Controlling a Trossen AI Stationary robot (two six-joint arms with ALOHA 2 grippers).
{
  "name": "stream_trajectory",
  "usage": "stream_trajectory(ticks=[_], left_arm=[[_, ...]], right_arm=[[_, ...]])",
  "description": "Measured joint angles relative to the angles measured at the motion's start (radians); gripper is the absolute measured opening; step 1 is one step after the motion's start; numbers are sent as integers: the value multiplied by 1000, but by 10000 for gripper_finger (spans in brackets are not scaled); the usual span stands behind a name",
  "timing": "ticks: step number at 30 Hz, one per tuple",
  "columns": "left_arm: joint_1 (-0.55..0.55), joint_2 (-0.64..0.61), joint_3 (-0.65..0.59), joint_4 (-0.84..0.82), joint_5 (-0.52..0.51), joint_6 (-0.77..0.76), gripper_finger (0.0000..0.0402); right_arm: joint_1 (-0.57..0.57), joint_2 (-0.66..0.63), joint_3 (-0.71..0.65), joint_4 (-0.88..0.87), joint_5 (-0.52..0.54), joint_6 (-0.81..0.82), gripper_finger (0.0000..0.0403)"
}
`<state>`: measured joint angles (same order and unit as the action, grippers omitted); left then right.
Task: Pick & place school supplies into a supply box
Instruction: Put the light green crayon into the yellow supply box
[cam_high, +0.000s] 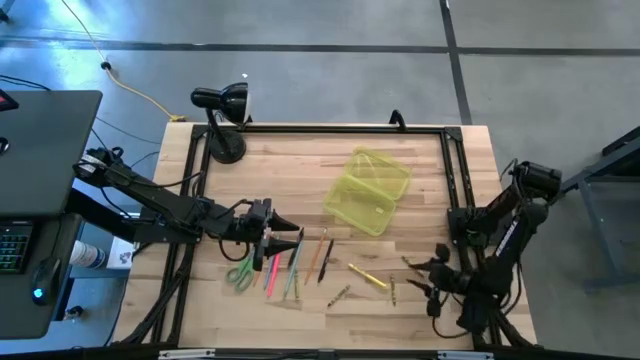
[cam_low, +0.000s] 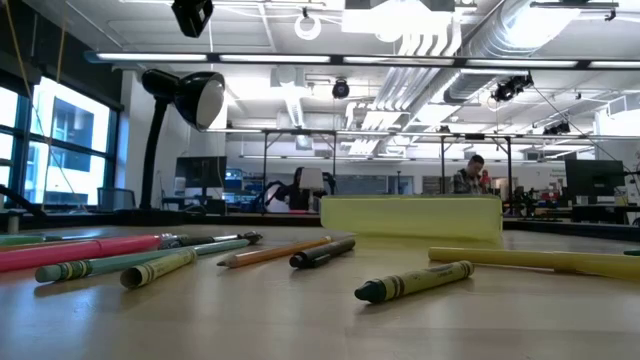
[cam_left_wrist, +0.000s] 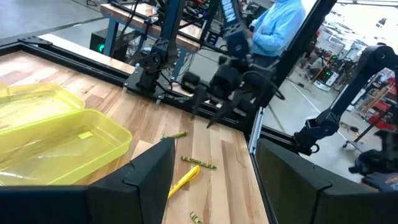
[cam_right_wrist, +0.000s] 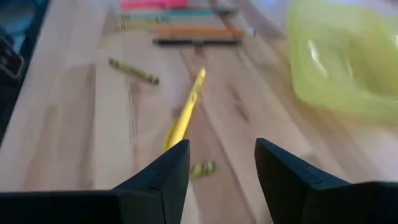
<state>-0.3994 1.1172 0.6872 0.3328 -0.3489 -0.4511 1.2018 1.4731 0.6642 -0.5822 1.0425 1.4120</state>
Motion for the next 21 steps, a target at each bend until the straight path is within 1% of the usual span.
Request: stream_trajectory(ticks=[3,5,8,10,12,16,18,21], left_arm=[[0,0,0,0,0,0,260],[0,0,0,-1,0,0,260],[0,0,0,0,0,0,260],[0,0,0,-1,0,0,260],[0,0,0,0,0,0,260],[0,0,0,0,0,0,260],[0,0,0,-1,0,0,260],[0,0,0,0,0,0,260]], right_arm=[[1,-15,-99,235,73,-67,162],[1,-46,-149,360,130,-114,162],[6,-110,-207,473,182,-168,162],[5,-148,-240,511,177,-172,162],[5,-168,-273,514,122,-141,162],[-4,-172,-321,482,-41,-21,162],[-20,-172,-317,391,-139,48,162],[-56,-172,-261,186,-244,123,162]])
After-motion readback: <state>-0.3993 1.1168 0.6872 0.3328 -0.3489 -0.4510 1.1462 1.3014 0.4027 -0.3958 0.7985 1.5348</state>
